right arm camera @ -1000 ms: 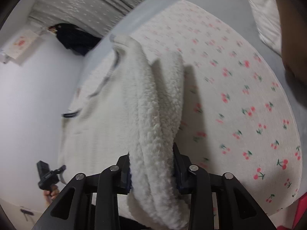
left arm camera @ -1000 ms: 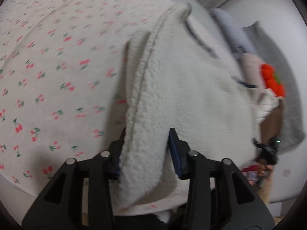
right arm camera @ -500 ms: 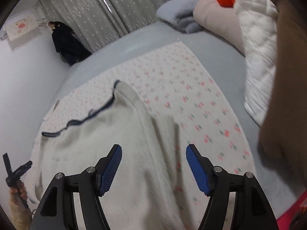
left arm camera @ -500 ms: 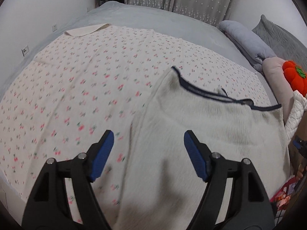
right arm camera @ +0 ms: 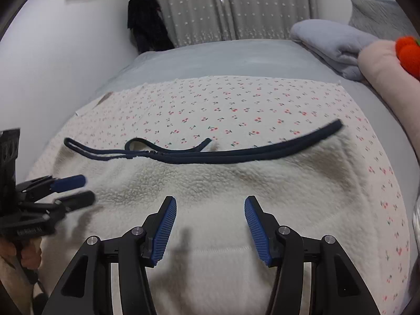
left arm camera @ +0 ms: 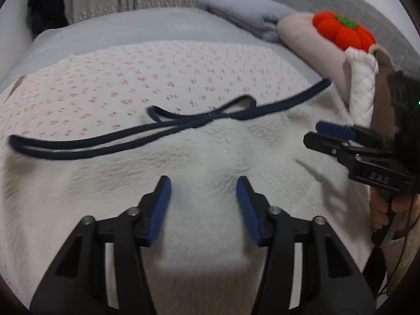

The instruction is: Fold large clothes

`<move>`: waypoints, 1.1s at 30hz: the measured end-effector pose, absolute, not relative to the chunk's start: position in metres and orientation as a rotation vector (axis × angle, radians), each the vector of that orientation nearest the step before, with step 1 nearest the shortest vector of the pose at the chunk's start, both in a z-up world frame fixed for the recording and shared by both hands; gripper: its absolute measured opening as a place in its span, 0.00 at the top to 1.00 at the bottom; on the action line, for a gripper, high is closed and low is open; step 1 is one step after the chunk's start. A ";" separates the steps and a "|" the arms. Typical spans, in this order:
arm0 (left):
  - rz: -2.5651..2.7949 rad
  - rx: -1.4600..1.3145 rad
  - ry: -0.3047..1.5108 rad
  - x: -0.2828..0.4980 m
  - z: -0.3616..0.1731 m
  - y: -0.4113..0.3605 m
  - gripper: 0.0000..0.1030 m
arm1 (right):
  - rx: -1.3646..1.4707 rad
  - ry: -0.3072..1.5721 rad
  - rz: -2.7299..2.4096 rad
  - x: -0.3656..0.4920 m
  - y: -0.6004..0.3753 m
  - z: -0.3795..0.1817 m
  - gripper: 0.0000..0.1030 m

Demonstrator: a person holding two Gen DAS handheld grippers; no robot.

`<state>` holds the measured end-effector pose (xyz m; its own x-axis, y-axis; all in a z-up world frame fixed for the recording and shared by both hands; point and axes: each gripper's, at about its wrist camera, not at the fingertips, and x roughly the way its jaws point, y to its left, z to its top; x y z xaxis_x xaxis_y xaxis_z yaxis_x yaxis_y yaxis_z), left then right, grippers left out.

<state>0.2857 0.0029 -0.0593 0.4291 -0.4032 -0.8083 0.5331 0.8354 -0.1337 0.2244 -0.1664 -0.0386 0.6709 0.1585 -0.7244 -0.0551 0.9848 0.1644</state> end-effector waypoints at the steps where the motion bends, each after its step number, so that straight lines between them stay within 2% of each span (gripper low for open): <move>1: -0.557 0.169 0.974 0.293 -0.066 -0.003 0.53 | 0.130 0.830 0.121 0.228 -0.166 -0.042 0.46; 4: -0.475 0.212 0.959 0.325 -0.080 -0.005 0.54 | 0.176 0.888 0.095 0.244 -0.181 -0.062 0.46; 6: -0.452 0.185 0.958 0.338 -0.076 -0.003 0.60 | 0.238 0.905 0.105 0.245 -0.194 -0.067 0.48; 8: -0.420 0.185 0.923 0.336 -0.065 0.002 0.61 | 0.287 0.899 0.120 0.241 -0.206 -0.064 0.48; 13: -0.269 0.297 0.742 0.315 -0.042 0.047 0.60 | 0.105 0.786 0.024 0.224 -0.219 -0.039 0.48; 16: -0.113 0.300 0.747 0.334 -0.050 0.093 0.60 | -0.013 0.759 -0.098 0.234 -0.240 -0.037 0.49; 19: -0.013 0.183 0.836 0.358 -0.069 0.135 0.59 | 0.014 0.809 -0.107 0.247 -0.257 -0.051 0.65; 20: -0.013 0.104 0.878 0.367 -0.079 0.150 0.55 | 0.021 0.835 -0.118 0.252 -0.263 -0.058 0.74; 21: -0.008 0.042 0.918 0.373 -0.088 0.160 0.55 | 0.045 0.858 -0.121 0.256 -0.269 -0.066 0.80; 28: -0.035 -0.146 0.974 0.389 -0.106 0.193 0.50 | 0.362 0.941 -0.042 0.271 -0.318 -0.097 0.89; 31: -0.024 -0.148 0.976 0.379 -0.095 0.192 0.44 | 0.379 0.933 -0.032 0.264 -0.317 -0.091 0.89; 33: -0.029 -0.160 0.952 0.359 -0.078 0.195 0.40 | 0.357 0.923 -0.040 0.252 -0.312 -0.077 0.83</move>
